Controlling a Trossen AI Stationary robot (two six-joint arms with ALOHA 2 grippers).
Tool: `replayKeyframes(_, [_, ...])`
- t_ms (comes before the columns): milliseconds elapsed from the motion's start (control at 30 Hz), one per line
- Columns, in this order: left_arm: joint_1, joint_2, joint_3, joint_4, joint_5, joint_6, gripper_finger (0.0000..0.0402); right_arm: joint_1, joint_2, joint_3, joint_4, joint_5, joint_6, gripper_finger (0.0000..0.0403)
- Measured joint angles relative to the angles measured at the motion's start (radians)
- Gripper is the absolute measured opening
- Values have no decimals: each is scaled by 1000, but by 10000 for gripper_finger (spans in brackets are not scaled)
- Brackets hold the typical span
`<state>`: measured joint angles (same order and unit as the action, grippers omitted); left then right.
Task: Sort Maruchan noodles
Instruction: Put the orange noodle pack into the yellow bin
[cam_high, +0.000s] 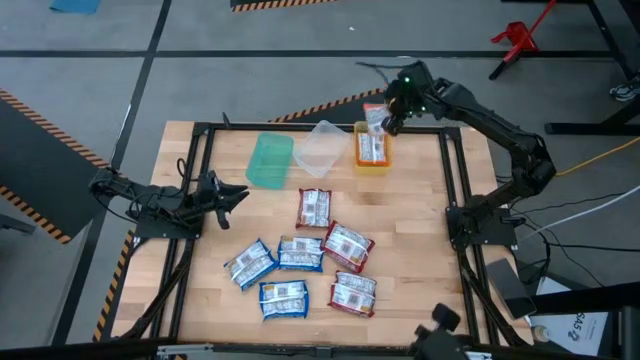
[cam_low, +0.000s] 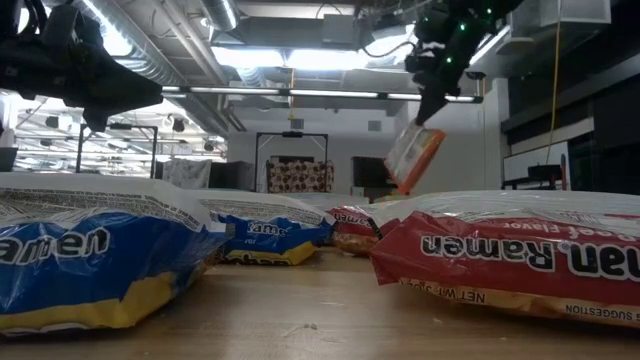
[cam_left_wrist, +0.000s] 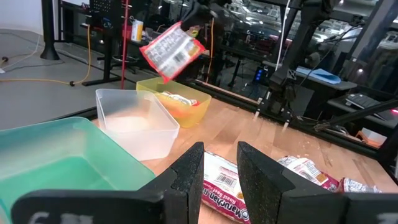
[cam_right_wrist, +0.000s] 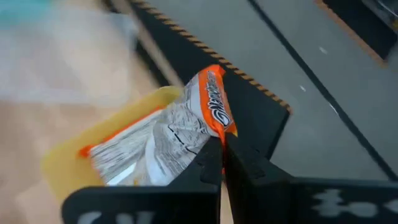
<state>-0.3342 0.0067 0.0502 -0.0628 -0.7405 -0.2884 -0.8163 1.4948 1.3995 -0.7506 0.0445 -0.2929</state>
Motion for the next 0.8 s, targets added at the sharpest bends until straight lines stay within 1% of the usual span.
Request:
replayKeyframes(200, [0,0,0,0,-1,1,90,-13,0,-47,61,-7,112,0])
replayKeyframes(333, [0,0,0,0,-1,1,90,25,0,-98,114,9,212,0])
replayKeyframes(567, [0,0,0,0,-1,1,90,105,9,-150,149,75,234,0])
replayKeyframes(700, [0,0,0,0,0,0,90,126,8,-154,158,121,238,0])
replayKeyframes(800, [0,0,0,0,2,0,90,125,8,-154,153,121,237,0])
